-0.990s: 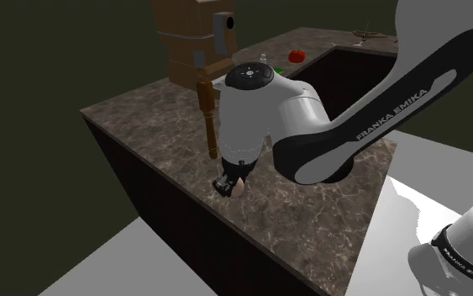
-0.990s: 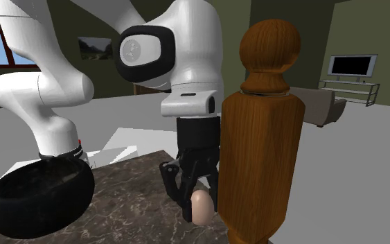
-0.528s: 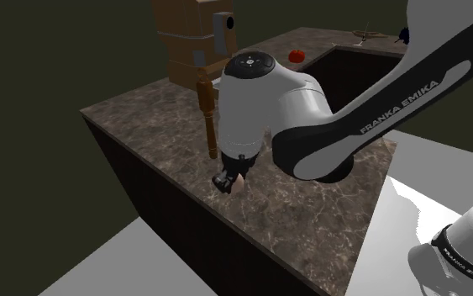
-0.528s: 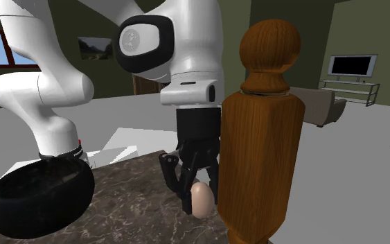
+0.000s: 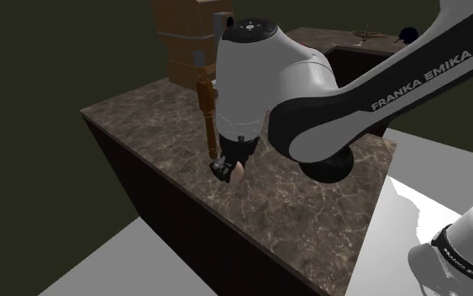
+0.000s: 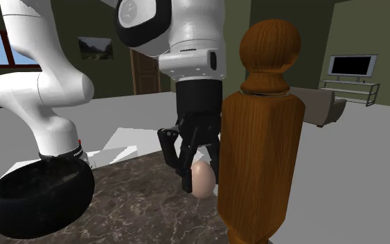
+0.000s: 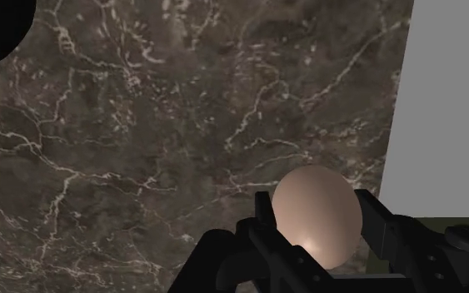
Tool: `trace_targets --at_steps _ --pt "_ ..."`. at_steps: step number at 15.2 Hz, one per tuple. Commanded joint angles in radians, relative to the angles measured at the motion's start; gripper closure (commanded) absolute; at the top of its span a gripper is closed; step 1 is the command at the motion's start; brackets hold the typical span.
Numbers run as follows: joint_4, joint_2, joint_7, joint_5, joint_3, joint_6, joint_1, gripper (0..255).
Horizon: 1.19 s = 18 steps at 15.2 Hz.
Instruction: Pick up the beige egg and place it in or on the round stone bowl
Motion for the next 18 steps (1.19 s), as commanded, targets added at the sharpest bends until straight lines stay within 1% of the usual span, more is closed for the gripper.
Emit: trace_targets --at_steps 1,9,18 --pt "0.01 -0.021 -0.023 0.026 -0.002 -0.023 0.0 255" --pt "0.065 -0.086 -0.089 0.101 -0.013 -0.119 0.006 255" --pt "0.145 -0.136 -0.141 0.152 -0.03 -0.234 0.011 255"
